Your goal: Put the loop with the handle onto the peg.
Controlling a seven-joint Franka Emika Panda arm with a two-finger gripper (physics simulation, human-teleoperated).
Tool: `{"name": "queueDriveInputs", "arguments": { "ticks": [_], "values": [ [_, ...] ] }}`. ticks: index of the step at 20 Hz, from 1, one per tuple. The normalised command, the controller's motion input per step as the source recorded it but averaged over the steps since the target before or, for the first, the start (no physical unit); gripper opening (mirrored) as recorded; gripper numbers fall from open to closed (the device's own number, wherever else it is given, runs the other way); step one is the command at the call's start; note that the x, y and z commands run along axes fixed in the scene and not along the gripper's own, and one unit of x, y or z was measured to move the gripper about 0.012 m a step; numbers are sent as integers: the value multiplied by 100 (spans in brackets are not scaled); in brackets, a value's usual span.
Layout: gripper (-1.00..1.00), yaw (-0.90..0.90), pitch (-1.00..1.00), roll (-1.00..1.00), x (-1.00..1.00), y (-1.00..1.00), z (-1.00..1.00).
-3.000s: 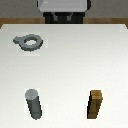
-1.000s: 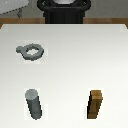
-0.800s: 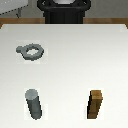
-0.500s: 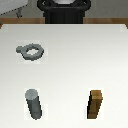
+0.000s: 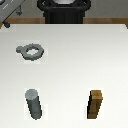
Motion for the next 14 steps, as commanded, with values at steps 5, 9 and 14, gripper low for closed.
{"name": "queueDriveInputs", "arguments": {
  "ticks": [5, 9, 14],
  "values": [
    [100, 0, 0, 0, 0, 0, -40],
    [100, 0, 0, 0, 0, 0, -100],
    [100, 0, 0, 0, 0, 20, -20]
  ]
}}
